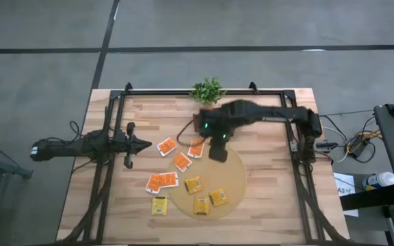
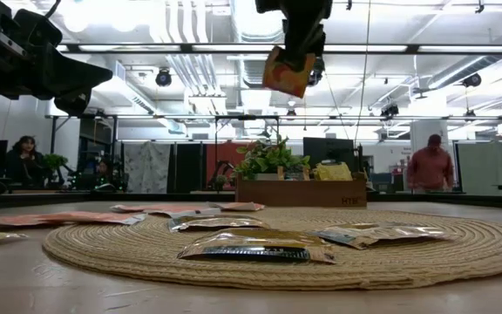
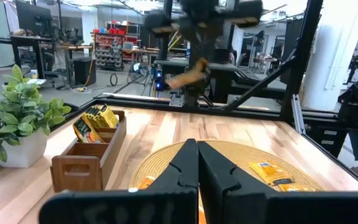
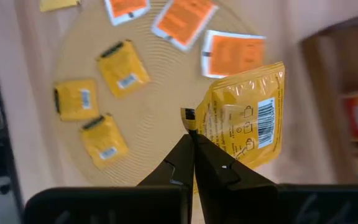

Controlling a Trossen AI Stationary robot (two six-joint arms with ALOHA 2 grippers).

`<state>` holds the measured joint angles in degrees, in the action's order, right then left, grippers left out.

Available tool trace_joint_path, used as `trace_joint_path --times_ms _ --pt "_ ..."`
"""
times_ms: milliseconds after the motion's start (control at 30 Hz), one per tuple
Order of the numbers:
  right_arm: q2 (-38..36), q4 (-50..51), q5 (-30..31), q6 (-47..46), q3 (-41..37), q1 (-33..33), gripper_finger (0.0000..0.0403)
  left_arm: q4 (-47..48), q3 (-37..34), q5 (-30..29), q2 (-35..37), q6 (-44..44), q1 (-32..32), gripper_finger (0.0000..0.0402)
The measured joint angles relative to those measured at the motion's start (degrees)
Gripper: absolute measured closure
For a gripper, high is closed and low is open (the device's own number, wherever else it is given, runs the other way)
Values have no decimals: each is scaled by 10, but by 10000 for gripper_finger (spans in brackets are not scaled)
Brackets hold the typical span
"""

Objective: Pick & Place Tea
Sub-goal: Put the orange tea bag into the middle section of the wooden organizer

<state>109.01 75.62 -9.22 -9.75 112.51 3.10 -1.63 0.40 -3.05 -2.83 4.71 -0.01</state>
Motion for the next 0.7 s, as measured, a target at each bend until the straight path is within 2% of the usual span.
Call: trace_joint_path --times_ms 267,533,700 --pt "1 74 -15 155 45 102 395 0 0 0 0 0 0 402" --pt "2 82 -111 329 42 198 395 0 0 0 0 0 -1 402" --pt "2 104 -161 402 34 241 395 0 0 0 0 0 -1 402"
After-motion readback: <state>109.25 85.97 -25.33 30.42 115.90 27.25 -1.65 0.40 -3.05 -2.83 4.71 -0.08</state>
